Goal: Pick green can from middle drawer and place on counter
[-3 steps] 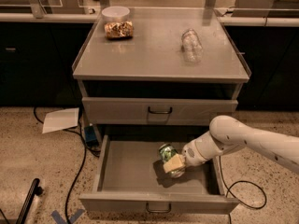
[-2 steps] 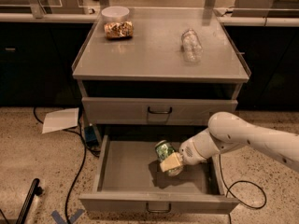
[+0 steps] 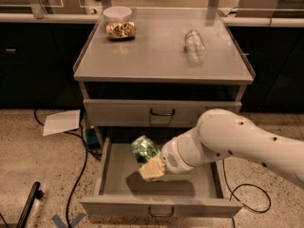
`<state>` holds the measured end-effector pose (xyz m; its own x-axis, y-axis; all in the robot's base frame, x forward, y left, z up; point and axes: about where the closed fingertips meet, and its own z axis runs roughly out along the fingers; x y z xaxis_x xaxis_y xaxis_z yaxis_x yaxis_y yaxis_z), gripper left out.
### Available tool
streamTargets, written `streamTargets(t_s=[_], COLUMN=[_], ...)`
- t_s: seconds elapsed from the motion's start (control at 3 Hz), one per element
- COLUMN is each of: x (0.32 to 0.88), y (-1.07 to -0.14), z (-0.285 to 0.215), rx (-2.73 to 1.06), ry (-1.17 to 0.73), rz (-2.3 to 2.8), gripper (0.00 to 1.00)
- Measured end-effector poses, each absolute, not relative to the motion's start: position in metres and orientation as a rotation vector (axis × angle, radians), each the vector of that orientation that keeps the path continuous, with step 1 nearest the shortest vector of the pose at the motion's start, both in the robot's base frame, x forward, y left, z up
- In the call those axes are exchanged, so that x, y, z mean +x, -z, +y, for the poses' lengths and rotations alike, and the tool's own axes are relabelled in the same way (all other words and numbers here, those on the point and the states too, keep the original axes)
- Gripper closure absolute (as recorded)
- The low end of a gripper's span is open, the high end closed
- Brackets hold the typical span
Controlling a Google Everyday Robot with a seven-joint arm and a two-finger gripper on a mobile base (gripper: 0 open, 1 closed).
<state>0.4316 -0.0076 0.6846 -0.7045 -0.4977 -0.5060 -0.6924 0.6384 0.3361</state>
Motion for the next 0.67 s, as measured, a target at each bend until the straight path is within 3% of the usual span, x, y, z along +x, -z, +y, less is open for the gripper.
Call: streamTargets(t_s=[0.67], x=[0.4279], y=[-0.7126], z=[0.0017], rx=[-0.988], ry=[-0.666], rz=[2.444], gripper=[1.00])
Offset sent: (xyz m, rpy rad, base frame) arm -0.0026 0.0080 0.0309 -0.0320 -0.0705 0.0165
